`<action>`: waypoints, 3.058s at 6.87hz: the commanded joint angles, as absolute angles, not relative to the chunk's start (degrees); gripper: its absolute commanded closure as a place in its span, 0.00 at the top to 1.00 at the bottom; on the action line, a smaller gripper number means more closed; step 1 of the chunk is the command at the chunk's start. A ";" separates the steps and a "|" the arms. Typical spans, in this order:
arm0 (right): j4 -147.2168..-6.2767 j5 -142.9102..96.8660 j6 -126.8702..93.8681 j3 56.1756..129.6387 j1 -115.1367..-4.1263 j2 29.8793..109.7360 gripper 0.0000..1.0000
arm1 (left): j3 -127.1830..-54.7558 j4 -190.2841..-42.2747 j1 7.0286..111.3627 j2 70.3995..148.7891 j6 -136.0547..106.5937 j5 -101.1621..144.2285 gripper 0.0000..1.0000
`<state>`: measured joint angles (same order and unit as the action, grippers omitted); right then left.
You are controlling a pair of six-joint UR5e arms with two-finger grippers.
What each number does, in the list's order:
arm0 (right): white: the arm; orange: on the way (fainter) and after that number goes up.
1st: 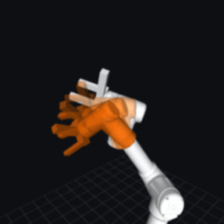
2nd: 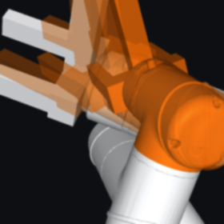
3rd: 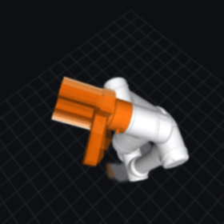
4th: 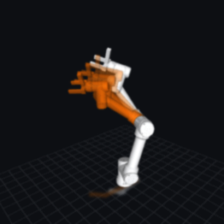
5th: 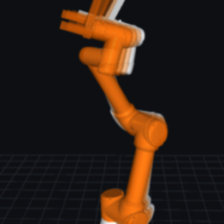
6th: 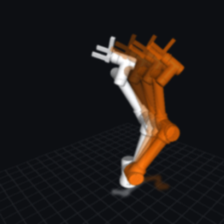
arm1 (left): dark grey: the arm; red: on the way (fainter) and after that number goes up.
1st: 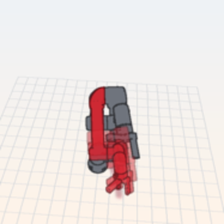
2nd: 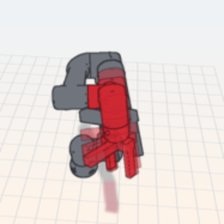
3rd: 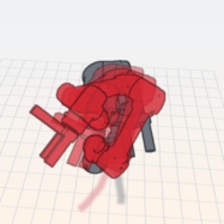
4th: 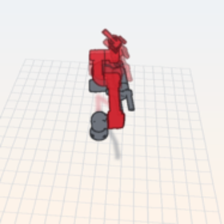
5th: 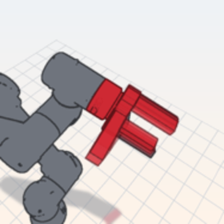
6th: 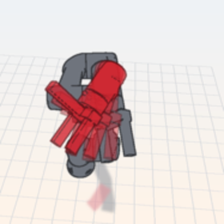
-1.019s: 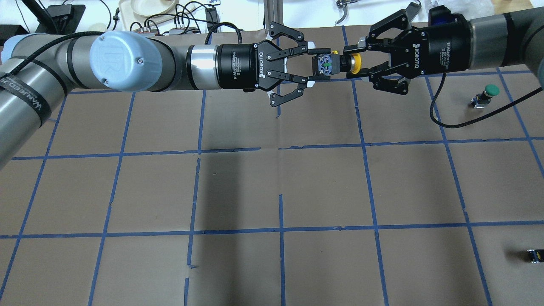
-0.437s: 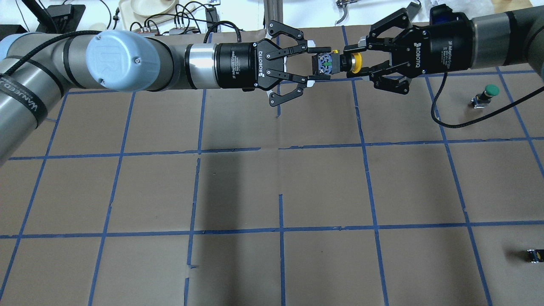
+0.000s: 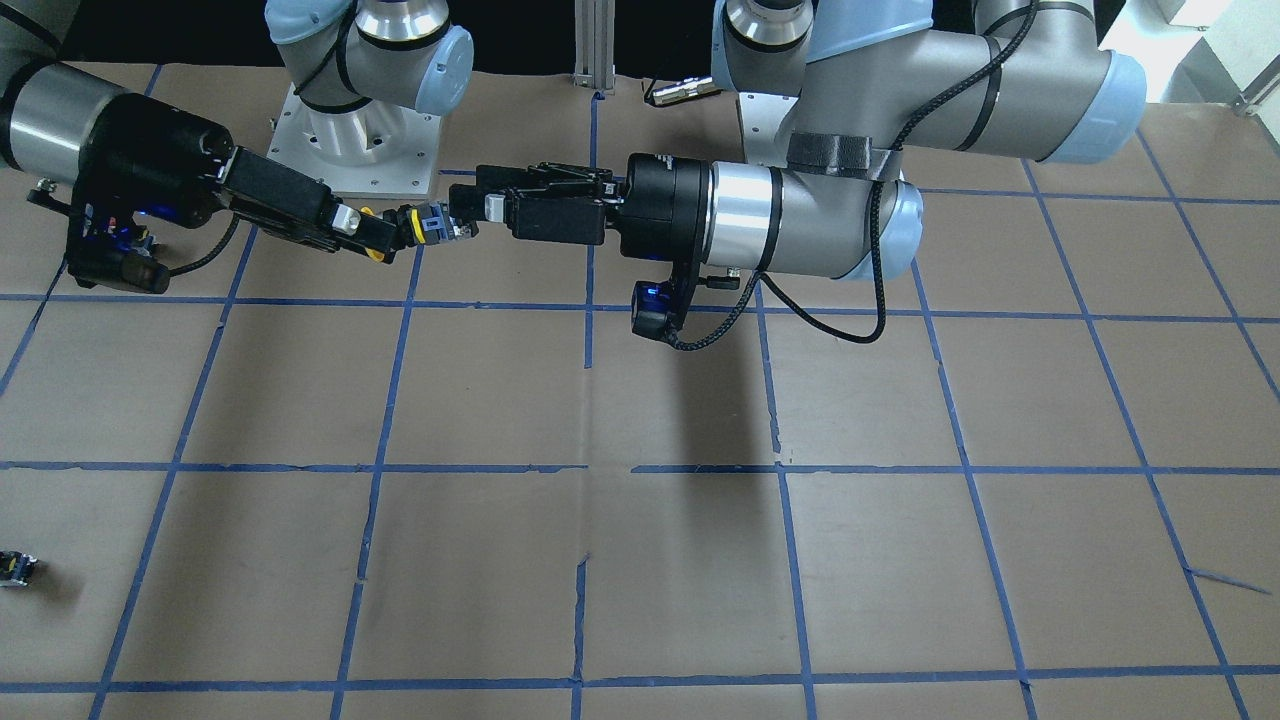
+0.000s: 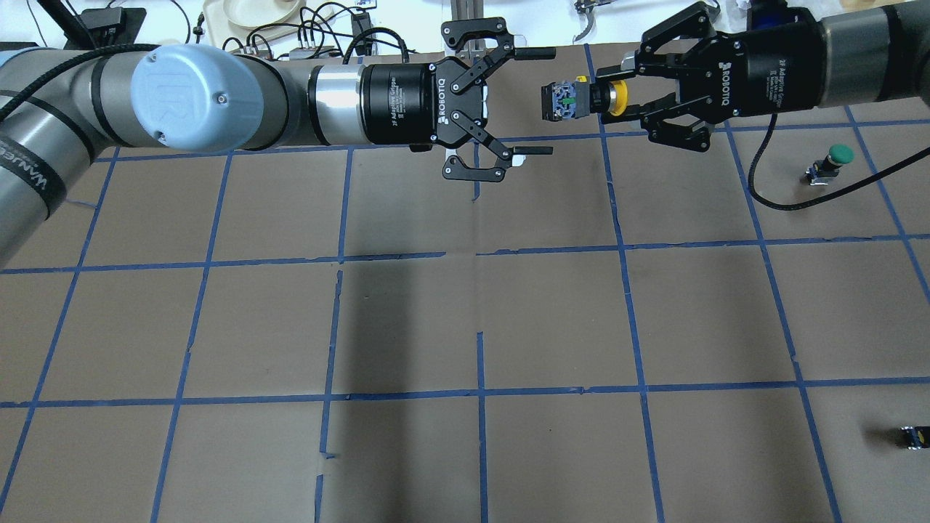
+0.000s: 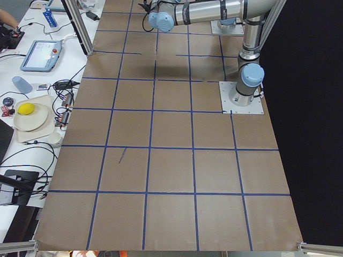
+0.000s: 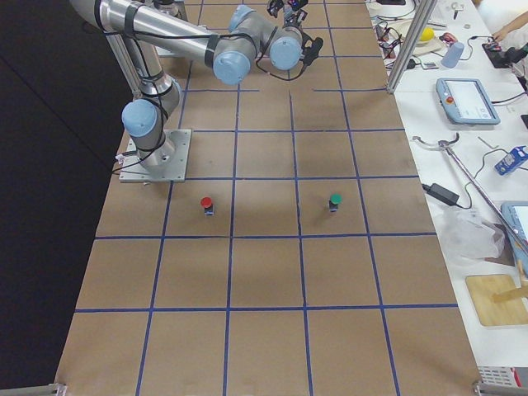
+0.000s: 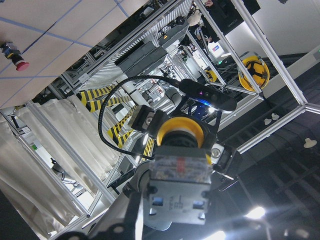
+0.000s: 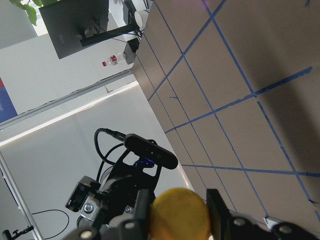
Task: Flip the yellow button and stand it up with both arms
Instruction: 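Open and withdraw the left gripper while the right gripper carries the button away, then lower the button with the right gripper and stand it upright on the table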
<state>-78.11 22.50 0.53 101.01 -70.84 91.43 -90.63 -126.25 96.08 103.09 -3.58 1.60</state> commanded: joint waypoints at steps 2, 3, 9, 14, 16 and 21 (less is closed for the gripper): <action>-87.51 44.49 1.49 99.58 -65.48 91.50 0.19 | -87.90 -117.30 87.93 101.79 -11.89 -25.01 0.92; -89.89 53.26 4.63 100.19 -65.48 91.49 0.19 | -87.63 -110.02 84.15 100.91 -15.35 -40.28 0.91; -119.82 89.01 27.55 118.12 -56.09 89.14 0.10 | -89.54 -98.44 85.34 90.01 -2.90 -95.44 1.00; -142.80 89.30 45.35 120.04 -47.11 80.07 0.07 | -90.26 -97.29 85.96 86.75 -4.04 -95.01 1.00; -151.30 89.82 45.44 126.53 -45.88 79.98 0.08 | -92.45 -97.47 86.04 85.35 -3.09 -94.66 1.00; -147.35 87.19 47.55 127.01 -45.97 81.20 1.00 | -96.77 -92.02 89.83 85.52 0.51 -90.00 1.00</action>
<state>-151.33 87.58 47.29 127.68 -45.89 80.23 -96.49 -92.61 89.56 85.68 -1.39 -90.83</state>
